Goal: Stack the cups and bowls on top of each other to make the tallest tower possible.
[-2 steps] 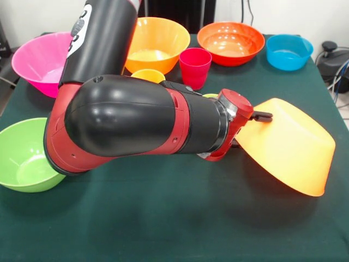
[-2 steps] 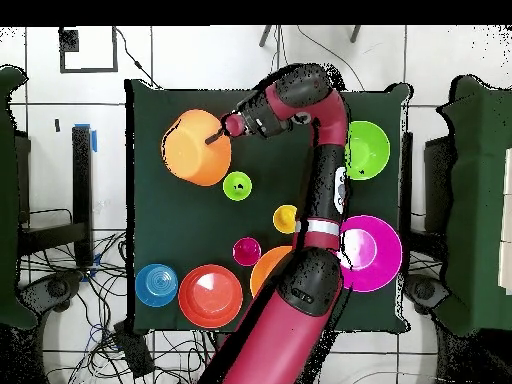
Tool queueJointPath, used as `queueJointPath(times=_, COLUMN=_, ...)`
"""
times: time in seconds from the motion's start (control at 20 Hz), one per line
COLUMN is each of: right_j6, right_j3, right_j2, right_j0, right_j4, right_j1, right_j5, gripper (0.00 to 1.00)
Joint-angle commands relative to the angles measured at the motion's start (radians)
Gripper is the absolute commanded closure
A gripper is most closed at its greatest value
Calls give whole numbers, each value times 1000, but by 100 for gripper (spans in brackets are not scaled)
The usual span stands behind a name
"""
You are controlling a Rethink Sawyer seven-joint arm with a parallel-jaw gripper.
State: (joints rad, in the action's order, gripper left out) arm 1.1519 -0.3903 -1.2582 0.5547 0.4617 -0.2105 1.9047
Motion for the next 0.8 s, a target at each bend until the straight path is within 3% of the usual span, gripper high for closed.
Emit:
queueJointPath(times=0.05, right_j6=-397, right_j3=64, right_j2=58, right_j0=-14, right_j4=231, right_j1=-62, right_j5=-97, gripper=0)
queueJointPath(times=0.8, right_j6=-426, right_j3=77, right_j2=54, right_j0=-13, right_j4=252, right_j1=-67, right_j5=-92, gripper=0)
